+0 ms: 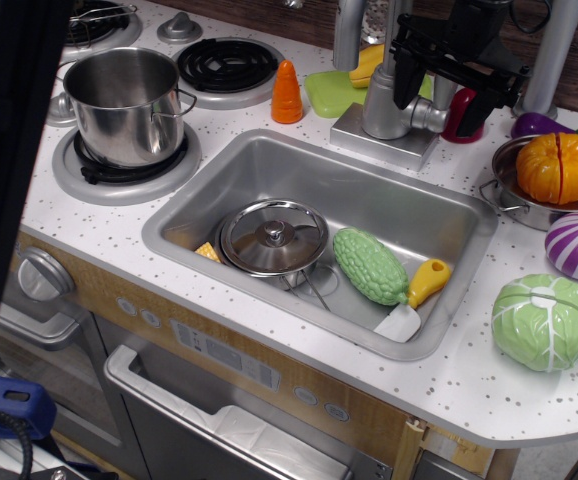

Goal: Turn lever vertical to front

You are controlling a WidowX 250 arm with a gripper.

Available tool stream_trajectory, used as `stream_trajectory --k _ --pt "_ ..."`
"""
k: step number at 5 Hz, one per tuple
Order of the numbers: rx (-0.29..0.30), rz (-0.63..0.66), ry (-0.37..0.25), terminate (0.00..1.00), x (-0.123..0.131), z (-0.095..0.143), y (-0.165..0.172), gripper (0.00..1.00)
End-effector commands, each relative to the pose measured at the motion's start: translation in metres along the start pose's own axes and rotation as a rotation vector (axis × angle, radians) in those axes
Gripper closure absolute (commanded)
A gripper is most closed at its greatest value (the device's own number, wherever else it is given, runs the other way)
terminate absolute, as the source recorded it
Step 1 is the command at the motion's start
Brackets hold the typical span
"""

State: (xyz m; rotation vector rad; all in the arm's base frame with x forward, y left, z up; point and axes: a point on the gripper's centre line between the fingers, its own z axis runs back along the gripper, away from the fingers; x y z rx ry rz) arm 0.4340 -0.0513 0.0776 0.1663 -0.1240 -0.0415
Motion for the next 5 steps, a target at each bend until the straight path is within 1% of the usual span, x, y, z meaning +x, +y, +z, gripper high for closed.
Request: stream_trajectory --k 1,2,3,4,5 --pt "0.0 0.0 0.0 0.0 0.0 0.0 0.0 0.0" --pt "0.108 -0.001 -0.077 0.0 0.006 0.015 0.001 0.0" --pt "0.163 -0.02 -0.107 0.0 0.013 0.03 0.004 0.0" --pt "0.177 -0.008 -0.171 0.0 0.022 0.045 0.005 0.0" --pt "0.15 0.007 -0.24 0.0 0.031 0.05 0.009 0.0"
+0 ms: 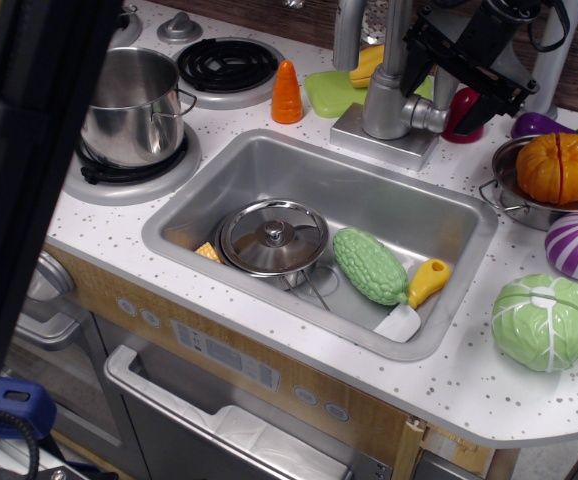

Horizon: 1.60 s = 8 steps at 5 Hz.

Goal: Turn lever vertical to front

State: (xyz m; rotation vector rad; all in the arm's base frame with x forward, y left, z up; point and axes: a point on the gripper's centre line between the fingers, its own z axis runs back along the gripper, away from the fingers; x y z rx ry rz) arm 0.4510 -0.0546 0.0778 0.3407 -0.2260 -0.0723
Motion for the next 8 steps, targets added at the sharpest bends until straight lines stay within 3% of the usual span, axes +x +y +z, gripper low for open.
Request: stream_trajectory --k 1,6,7,8 --pt "-0.047 0.062 -0.197 0.0 0.027 0.045 0.025 0.0" --pt "-0.056 0.018 -0.281 0.0 0.052 0.037 0.038 0.0" --pt "-0.067 0.047 -0.272 0.0 0.047 0.036 0.033 1.0" --pt "-0.099 0.101 -0.24 0.0 0.039 0.036 0.023 1.0"
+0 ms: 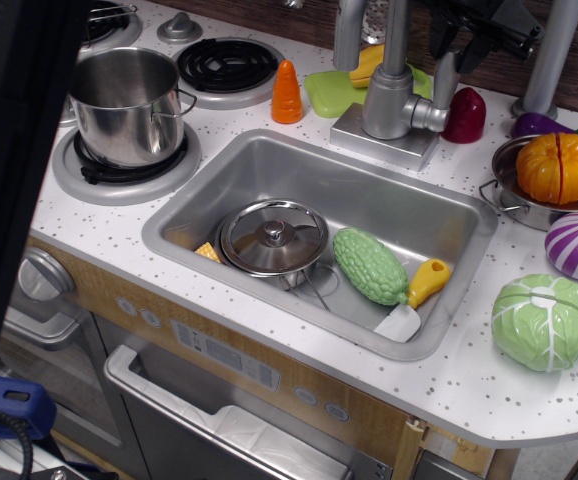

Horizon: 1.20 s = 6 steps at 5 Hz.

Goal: Turn lever vertical to front

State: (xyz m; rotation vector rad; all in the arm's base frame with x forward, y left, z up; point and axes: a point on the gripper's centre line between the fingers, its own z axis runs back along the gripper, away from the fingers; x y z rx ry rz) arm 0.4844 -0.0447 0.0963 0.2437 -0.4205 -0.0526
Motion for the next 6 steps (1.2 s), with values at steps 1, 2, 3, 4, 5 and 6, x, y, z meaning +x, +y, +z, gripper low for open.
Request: stream_trajectory --k 1,2,3,4,5,6 --pt "-0.039 0.111 -0.017 0.0 -0.001 0.03 -0.01 1.0" --pt "-0.033 0.146 0.043 0.0 -0.008 0.033 -0.016 1.0" --pt "-0.041 0.166 0.116 0.0 -0.012 0.033 -0.018 1.0" --pt "-0.126 0.205 0.232 0.0 -0.021 0.026 -0.018 1.0" --pt "-0.13 0.223 0.25 0.0 -0.035 0.024 -0.028 1.0" --pt "-0.162 0.23 0.259 0.0 -0.044 0.019 -0.035 1.0"
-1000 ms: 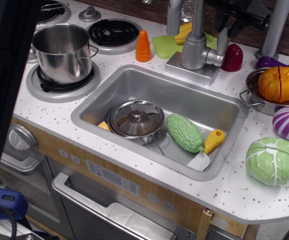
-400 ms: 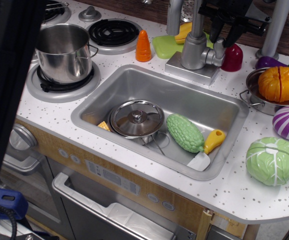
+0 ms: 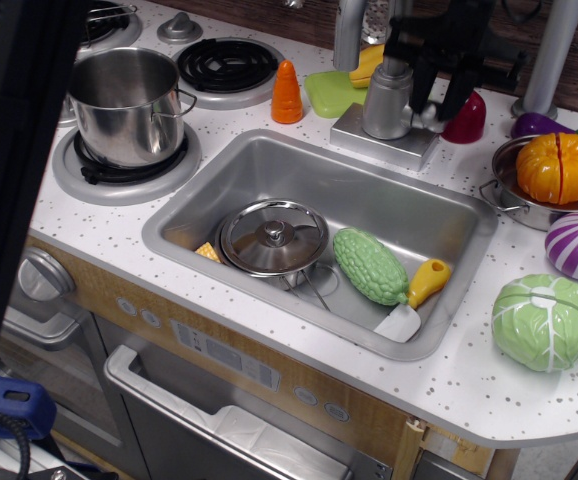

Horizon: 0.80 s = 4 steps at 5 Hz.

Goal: Turn lever vertical to front

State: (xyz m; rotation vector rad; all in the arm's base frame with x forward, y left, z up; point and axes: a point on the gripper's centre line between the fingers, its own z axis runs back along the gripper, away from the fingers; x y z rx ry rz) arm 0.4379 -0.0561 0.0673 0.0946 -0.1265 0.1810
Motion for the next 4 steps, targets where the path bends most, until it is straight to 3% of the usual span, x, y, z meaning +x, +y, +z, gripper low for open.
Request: stream_trajectory --k 1,3,4 --pt "-0.058 0.006 -0.077 0.0 -0.011 0.013 -0.024 1.0" --pt "-0.085 -0.003 -0.099 0.0 -0.012 -0.004 -0.021 1.0" --pt "-0.062 -0.025 -0.088 1.0 -0.008 0.006 -0.02 0.0"
